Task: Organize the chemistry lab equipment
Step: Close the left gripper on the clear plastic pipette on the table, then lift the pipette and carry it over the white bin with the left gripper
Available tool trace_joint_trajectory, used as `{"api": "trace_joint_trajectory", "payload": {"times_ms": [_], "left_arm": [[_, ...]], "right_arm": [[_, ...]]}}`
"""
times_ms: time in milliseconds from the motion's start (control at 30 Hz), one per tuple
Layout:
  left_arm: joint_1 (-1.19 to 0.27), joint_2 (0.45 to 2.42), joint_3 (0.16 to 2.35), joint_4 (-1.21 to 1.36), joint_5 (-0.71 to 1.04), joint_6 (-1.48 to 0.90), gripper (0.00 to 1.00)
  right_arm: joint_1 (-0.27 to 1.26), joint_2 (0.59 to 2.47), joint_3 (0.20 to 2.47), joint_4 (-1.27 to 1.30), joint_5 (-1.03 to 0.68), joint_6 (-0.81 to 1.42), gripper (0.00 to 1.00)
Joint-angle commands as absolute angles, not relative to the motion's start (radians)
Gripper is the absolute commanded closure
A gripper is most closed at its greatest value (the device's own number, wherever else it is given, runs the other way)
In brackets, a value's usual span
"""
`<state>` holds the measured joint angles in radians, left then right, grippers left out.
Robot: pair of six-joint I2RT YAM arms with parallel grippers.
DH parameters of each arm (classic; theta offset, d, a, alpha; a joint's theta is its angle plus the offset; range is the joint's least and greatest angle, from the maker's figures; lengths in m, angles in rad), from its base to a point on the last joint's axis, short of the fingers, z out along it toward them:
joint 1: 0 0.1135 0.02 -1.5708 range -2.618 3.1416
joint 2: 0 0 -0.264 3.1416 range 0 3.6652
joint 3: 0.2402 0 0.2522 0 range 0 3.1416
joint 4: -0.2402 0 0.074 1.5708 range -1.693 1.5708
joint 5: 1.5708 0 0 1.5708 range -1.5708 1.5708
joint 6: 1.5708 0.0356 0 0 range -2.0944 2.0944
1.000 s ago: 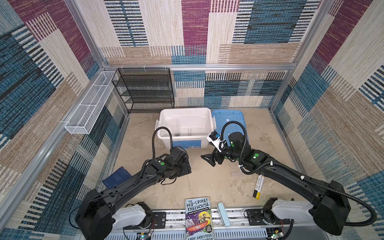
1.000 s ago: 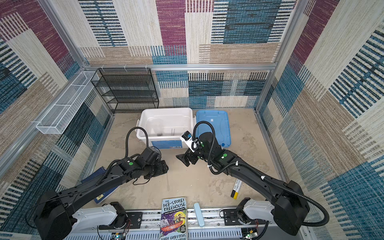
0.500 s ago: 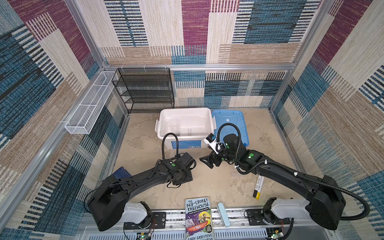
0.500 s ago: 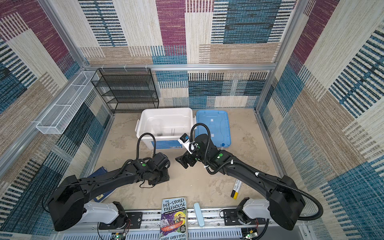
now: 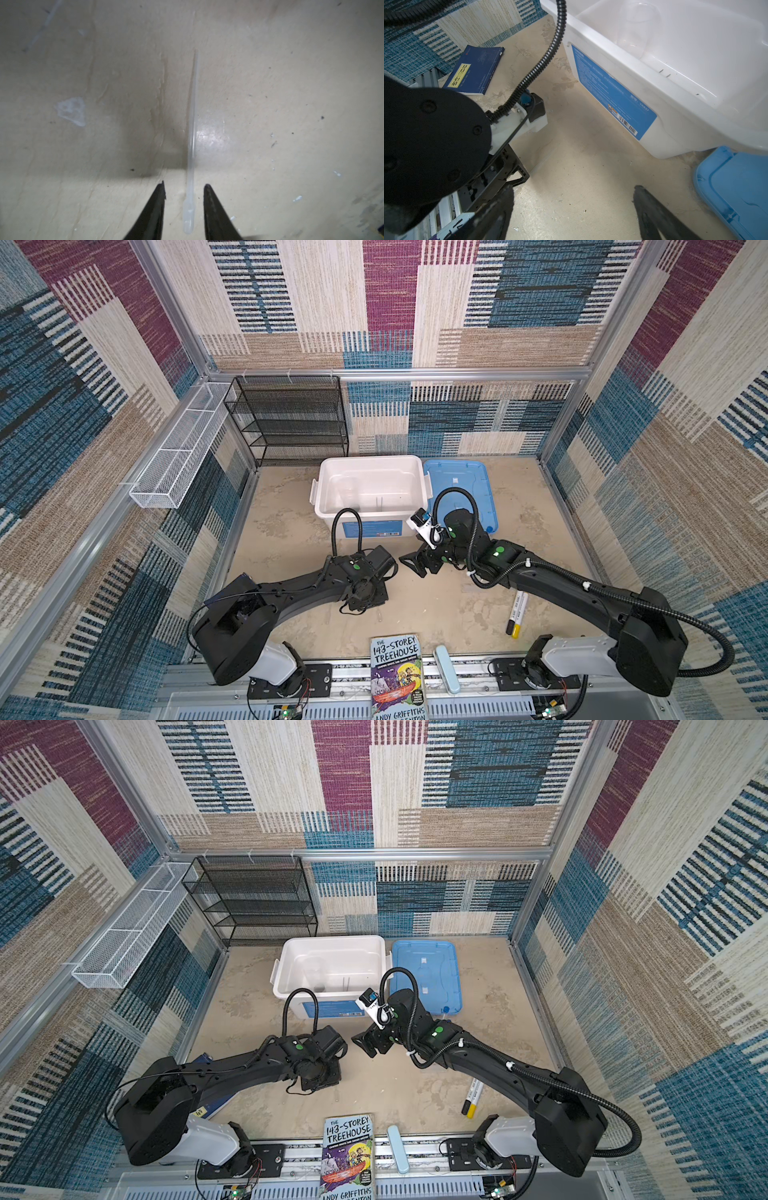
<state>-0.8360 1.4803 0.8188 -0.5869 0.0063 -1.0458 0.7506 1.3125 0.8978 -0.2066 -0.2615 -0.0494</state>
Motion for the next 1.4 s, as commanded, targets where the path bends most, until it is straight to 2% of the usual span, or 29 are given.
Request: {"api": "trace_joint_trajectory", "payload": {"times_ms": [0,200,267,500,567,733,833,1100,1200,1367], "left_arm": [[-0.838,1.499,0.836,-0.581,0.001,-1.014,0.66],[-0.842,1.536,0.846,-0.578,0.018,-1.006,0.71],[-0.844,1.538,0.846,-0.586,0.017,-1.007,0.76],[-0.845,1.57,0.861,-0.592,0.026,-0.997,0.77],[-0.845,1.573,0.865,-0.592,0.028,-0.995,0.82],[-0.851,1.581,0.866,-0.606,0.028,-0.993,0.82],[-0.85,1.591,0.866,-0.606,0.029,-0.987,0.87],[-0.851,1.612,0.878,-0.612,0.036,-0.973,0.87],[-0.851,1.611,0.884,-0.613,0.035,-0.968,0.98],[-0.851,1.605,0.885,-0.615,0.03,-0.963,0.98]], "right_arm": [[0.751,1.308,0.89,-0.197,-0.251,-0.042,0.09],[0.752,1.312,0.894,-0.193,-0.251,-0.044,0.09],[0.751,1.312,0.894,-0.196,-0.248,-0.044,0.09],[0.752,1.305,0.887,-0.199,-0.238,-0.049,0.09],[0.752,1.303,0.886,-0.199,-0.234,-0.048,0.09],[0.752,1.292,0.881,-0.19,-0.236,-0.042,0.09],[0.752,1.288,0.877,-0.185,-0.235,-0.044,0.09],[0.752,1.289,0.878,-0.19,-0.224,-0.052,0.09],[0.751,1.288,0.876,-0.183,-0.226,-0.051,0.09],[0.752,1.288,0.879,-0.181,-0.226,-0.055,0.09]]}}
